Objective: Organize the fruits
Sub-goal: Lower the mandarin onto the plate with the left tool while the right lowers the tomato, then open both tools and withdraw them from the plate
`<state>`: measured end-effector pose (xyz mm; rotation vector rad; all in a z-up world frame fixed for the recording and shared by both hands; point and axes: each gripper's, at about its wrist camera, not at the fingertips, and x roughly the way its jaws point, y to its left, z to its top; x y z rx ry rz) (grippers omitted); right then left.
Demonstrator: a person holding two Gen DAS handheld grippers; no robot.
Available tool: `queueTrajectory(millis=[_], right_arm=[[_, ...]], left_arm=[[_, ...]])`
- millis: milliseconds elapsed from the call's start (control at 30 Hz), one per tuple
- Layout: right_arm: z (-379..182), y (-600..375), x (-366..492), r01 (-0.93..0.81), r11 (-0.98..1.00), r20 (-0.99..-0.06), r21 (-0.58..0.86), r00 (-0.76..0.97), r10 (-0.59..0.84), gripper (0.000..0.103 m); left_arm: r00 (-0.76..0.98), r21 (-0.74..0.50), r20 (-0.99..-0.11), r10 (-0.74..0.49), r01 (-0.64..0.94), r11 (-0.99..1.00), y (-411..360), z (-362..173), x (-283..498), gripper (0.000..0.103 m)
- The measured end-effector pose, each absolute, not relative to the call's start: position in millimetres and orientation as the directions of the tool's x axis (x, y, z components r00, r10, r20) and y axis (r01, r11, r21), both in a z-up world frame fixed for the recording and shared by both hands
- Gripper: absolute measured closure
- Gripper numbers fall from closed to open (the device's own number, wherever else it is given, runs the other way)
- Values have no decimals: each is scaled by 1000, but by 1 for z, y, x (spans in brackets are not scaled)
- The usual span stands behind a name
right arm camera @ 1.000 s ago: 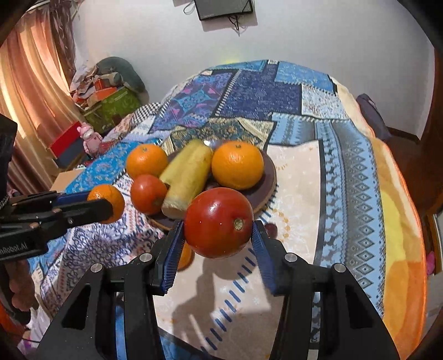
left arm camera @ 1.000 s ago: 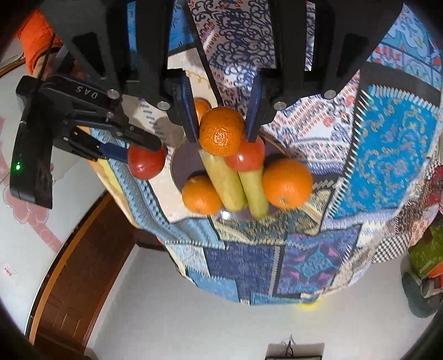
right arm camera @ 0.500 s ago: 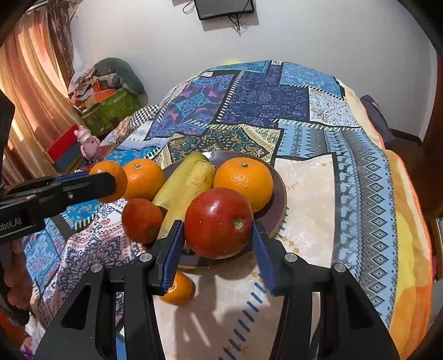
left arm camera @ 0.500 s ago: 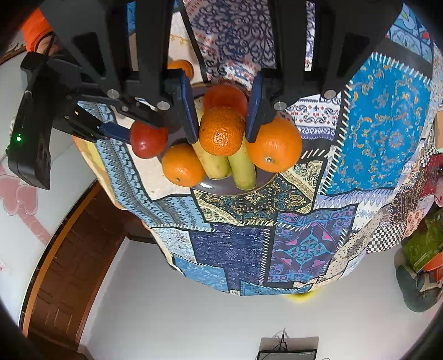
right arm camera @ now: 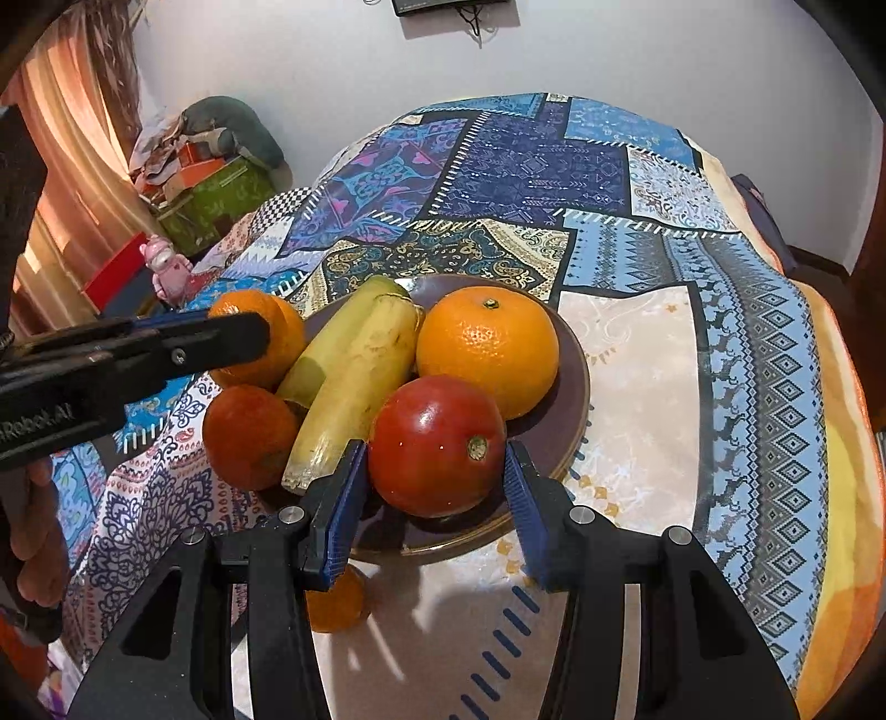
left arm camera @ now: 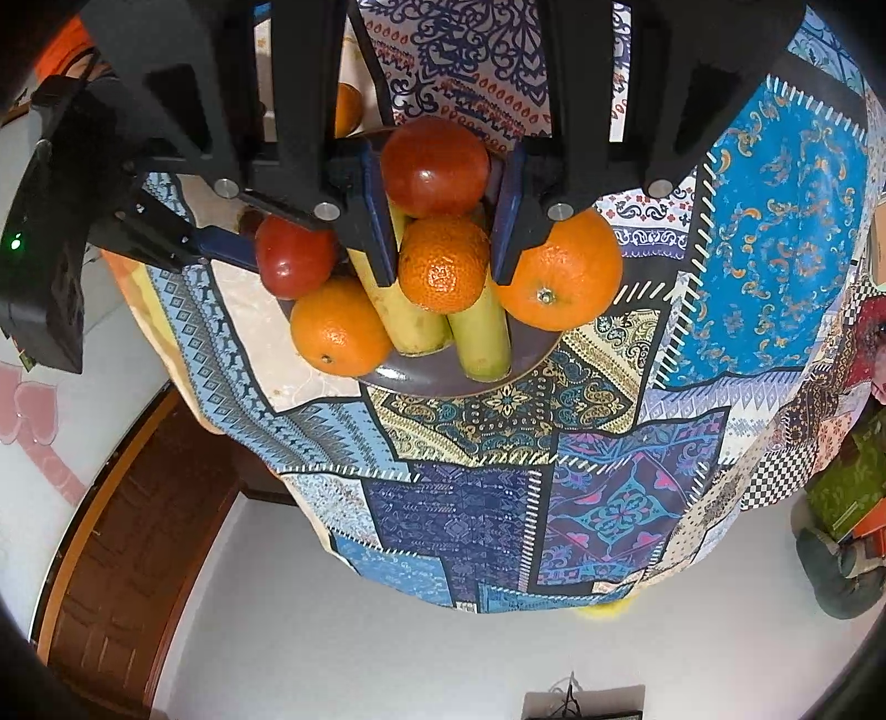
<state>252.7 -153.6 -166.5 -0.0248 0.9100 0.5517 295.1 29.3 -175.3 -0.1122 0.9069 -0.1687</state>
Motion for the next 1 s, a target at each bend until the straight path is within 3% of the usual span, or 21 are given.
queueTrajectory(millis=[433, 1000], right_arm=[[-157, -157, 250, -472, 859, -743, 196, 500, 445, 56], [-124, -210, 214, -436, 887, -703, 153, 583, 408, 50]], left_arm=[[596, -187, -778, -197, 80, 979, 31, -176, 292, 63], [619, -180, -762, -190, 80, 980, 23, -148, 231, 59]])
